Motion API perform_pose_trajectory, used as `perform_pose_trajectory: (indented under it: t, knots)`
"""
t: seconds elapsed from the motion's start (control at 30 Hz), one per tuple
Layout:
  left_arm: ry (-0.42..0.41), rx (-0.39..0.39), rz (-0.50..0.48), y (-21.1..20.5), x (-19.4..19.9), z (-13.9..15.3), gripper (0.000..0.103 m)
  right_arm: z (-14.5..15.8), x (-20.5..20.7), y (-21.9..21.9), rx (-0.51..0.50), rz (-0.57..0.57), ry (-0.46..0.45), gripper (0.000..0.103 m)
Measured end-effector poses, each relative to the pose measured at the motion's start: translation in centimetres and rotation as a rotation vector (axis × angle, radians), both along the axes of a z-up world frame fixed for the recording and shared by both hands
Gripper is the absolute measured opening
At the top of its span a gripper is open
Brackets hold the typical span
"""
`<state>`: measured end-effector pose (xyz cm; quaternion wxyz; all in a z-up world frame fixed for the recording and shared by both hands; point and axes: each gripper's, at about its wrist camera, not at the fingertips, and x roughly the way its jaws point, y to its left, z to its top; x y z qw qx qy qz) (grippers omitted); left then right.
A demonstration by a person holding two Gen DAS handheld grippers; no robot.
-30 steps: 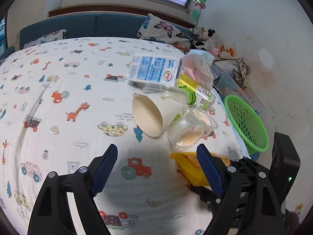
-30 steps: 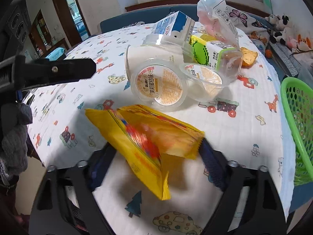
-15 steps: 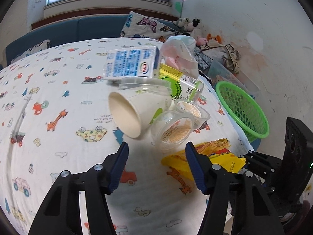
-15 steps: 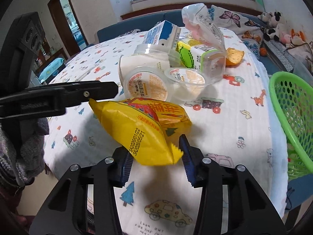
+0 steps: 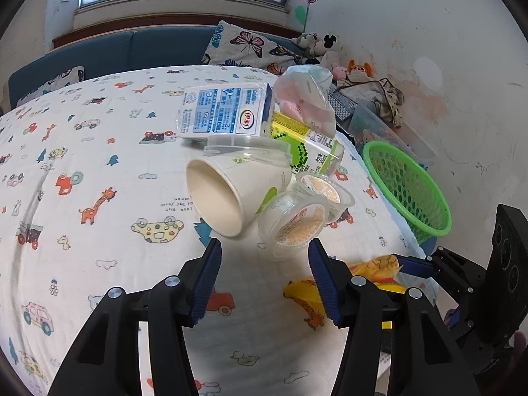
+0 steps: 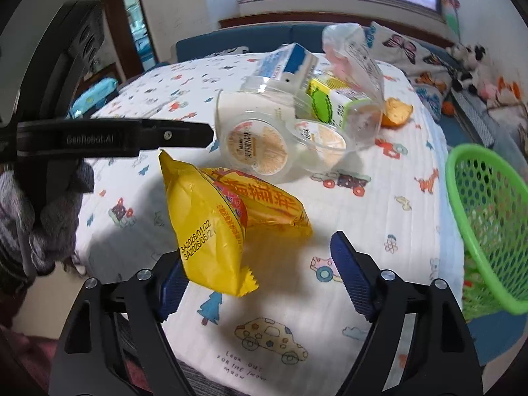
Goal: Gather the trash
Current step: 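Return the right tool to the table and grasp the yellow snack wrapper, then lift the yellow wrapper with the right tool while the left tool grasps the clear plastic cup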
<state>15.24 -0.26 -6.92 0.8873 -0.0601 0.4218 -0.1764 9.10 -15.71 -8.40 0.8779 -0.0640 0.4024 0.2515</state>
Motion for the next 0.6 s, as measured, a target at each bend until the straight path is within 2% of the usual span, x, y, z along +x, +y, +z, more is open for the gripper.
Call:
perform_pose_trajectory:
  t: [0.13, 0.47, 0.5, 0.57, 0.6]
  knots:
    - [0.002, -0.003, 0.004, 0.4, 0.0, -0.1, 0.053, -0.1, 0.3, 1.3, -0.054, 0.084, -0.004, 0.090]
    - [0.008, -0.008, 0.029, 1.7, 0.2, -0.2, 0.053, -0.9, 2.0, 3.5, -0.137, 0.183, -0.020, 0.089]
    - [0.009, -0.005, 0.029, 1.7, 0.2, -0.2, 0.053, -1.1, 2.2, 3.7, -0.144, 0.187, -0.021, 0.087]
    - [0.012, -0.004, 0.026, 1.8, 0.2, -0.3, 0.053, -1.4, 2.6, 3.9, -0.143, 0.185, -0.009, 0.069]
    - [0.013, -0.002, 0.021, 1.7, 0.2, -0.4, 0.053, -1.7, 2.9, 3.9, -0.143, 0.175, 0.002, 0.063]
